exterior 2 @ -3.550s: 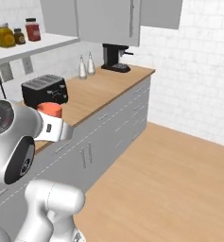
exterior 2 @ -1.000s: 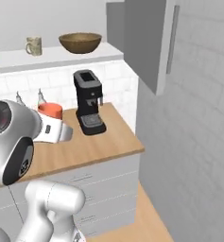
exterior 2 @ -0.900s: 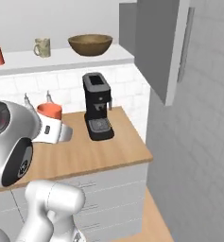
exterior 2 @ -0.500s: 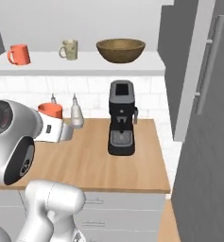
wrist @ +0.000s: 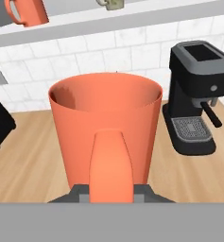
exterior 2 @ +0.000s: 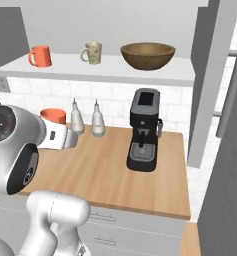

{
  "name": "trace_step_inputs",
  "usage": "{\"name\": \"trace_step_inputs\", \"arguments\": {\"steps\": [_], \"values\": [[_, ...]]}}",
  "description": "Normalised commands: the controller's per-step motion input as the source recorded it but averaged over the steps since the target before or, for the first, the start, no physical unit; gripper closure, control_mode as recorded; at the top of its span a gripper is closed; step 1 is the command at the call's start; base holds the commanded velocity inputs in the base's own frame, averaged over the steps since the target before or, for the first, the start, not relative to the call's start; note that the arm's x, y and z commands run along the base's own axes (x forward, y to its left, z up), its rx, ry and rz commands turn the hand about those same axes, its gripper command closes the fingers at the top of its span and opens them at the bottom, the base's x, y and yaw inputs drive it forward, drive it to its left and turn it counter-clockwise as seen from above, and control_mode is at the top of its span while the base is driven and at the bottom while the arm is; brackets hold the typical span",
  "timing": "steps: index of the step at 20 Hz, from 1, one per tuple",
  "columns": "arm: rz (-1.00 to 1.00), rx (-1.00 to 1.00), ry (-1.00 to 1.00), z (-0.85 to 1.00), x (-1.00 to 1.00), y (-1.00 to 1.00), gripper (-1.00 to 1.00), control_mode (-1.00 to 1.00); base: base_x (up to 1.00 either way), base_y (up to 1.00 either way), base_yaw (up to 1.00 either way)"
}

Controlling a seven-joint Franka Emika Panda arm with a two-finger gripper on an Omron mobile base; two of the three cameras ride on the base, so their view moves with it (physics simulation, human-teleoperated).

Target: Gather all objects into one cabinet and sort the glasses and bowls to opposite sides.

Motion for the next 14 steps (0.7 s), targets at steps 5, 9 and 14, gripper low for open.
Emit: {"name": "trace_step_inputs", "arguments": {"steps": [5,9,14], "values": [[0.00,0.00,0.00,0.00,0.00,0.00,1.00,1.00,0.48,-0.02,0.06],[0.00,0.00,0.00,0.00,0.00,0.00,1.00,1.00,0.20,0.00,0.00],[0.06,0.00,-0.12,0.38,0.00,0.11,1.00,-1.00,0.01,0.01,0.01]]}}
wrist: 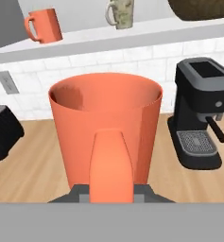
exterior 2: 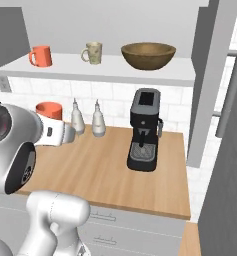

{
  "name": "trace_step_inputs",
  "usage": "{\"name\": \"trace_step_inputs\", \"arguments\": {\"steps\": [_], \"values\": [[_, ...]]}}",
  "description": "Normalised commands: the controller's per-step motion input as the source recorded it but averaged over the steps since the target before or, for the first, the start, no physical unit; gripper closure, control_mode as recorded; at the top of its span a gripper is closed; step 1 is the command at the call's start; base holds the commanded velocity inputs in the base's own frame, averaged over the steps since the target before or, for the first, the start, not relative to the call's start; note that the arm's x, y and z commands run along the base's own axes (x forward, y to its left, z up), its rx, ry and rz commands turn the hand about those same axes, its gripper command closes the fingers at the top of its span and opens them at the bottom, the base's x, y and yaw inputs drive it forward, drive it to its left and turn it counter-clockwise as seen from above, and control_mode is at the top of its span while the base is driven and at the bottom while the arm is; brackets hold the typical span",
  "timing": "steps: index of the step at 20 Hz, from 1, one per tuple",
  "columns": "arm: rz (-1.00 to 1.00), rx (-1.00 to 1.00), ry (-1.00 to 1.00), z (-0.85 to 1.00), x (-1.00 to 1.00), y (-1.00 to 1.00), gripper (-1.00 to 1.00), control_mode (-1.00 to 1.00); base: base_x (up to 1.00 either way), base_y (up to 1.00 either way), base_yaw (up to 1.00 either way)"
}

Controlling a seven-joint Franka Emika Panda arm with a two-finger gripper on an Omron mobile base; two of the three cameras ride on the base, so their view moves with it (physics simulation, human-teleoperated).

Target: Gather all objects into one cabinet and sort the glasses and bowls to opposite sides.

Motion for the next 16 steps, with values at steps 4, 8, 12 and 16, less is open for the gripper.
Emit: {"name": "trace_step_inputs", "arguments": {"steps": [4,8,12,16], "values": [[0.10,0.00,-0.22,0.95,0.29,0.56,1.00,-1.00,0.00,0.00,0.00],[0.03,0.00,-0.07,0.95,0.66,0.74,1.00,-1.00,0.00,0.00,0.00],[0.02,0.01,0.00,0.75,0.65,0.46,1.00,-1.00,0.00,0.00,0.00],[0.00,0.09,0.00,0.15,0.88,0.04,1.00,-1.00,0.00,0.00,0.00]]}}
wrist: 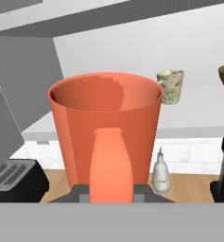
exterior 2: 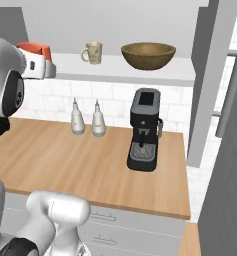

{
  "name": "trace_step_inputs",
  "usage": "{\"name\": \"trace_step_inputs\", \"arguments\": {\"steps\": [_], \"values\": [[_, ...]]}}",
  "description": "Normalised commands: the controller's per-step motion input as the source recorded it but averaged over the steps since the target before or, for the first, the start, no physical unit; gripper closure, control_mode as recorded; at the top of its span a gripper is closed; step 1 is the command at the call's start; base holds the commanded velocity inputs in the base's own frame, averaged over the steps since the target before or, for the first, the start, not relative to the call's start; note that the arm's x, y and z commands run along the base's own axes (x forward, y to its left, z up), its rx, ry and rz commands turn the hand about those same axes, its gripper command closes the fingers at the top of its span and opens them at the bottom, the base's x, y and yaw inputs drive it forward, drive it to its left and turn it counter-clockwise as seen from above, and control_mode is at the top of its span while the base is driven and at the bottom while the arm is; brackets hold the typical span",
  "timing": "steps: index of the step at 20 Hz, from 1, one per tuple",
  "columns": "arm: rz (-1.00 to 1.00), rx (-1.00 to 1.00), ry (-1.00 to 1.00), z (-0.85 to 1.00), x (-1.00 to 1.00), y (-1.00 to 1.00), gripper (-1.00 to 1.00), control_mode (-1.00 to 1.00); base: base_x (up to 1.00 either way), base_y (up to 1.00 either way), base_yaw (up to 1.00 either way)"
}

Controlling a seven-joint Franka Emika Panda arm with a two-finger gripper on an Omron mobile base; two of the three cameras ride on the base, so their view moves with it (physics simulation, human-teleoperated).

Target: Gather all objects into one cabinet and sort the glasses and bowls to opposite sides.

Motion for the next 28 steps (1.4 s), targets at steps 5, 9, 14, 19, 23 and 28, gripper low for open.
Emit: {"name": "trace_step_inputs", "arguments": {"steps": [5,9,14,19,23,28], "values": [[0.00,0.03,0.00,-0.01,0.84,0.07,1.00,-1.00,0.00,0.00,0.00],[0.00,0.00,0.00,-0.22,0.79,0.40,1.00,-1.00,0.00,0.00,0.00],[0.00,0.00,0.03,-0.22,0.85,0.06,1.00,-1.00,0.00,0.00,0.00],[0.00,-0.01,0.01,-0.10,0.32,0.00,1.00,-1.00,0.00,0.00,0.00],[0.00,-0.03,0.06,-0.09,0.33,0.09,1.00,-1.00,0.00,0.00,0.00],[0.00,-0.08,0.05,-0.09,0.27,0.23,1.00,-1.00,0.00,0.00,0.00]]}}
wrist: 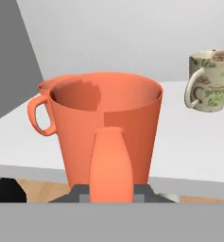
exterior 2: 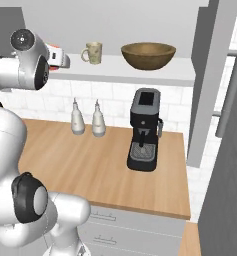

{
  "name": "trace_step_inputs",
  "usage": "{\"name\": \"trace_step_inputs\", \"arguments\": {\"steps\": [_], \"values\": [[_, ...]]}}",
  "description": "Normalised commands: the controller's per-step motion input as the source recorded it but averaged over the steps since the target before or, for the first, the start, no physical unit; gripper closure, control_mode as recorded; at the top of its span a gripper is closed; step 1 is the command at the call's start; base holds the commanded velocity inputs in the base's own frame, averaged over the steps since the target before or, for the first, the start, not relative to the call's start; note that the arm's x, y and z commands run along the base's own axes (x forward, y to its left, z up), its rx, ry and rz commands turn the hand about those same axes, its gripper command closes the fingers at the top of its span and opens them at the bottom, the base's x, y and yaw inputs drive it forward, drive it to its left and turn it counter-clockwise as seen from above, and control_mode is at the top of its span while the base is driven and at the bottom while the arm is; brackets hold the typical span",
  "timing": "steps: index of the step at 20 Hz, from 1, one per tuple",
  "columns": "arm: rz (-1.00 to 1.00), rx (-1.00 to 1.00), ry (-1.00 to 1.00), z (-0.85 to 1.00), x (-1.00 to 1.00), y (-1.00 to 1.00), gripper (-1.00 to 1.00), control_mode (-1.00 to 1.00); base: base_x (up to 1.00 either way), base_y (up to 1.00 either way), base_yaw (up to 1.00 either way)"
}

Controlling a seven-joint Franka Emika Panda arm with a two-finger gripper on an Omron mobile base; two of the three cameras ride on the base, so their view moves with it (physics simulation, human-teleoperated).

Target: Gather all objects into one cabinet and sort the glasses and bowls to opposite sides.

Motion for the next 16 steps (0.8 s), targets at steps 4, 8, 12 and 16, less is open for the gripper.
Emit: {"name": "trace_step_inputs", "arguments": {"steps": [4,8,12,16], "values": [[0.00,-0.05,0.04,-0.12,0.25,0.10,1.00,-1.00,0.00,0.00,0.00],[0.00,-0.02,0.00,-0.17,0.29,0.17,1.00,-1.00,0.00,0.00,0.00],[0.00,0.00,0.00,-0.13,0.48,0.21,1.00,-1.00,0.00,0.00,0.00],[0.00,0.00,0.00,-0.01,0.70,0.04,1.00,-1.00,0.00,0.00,0.00]]}}
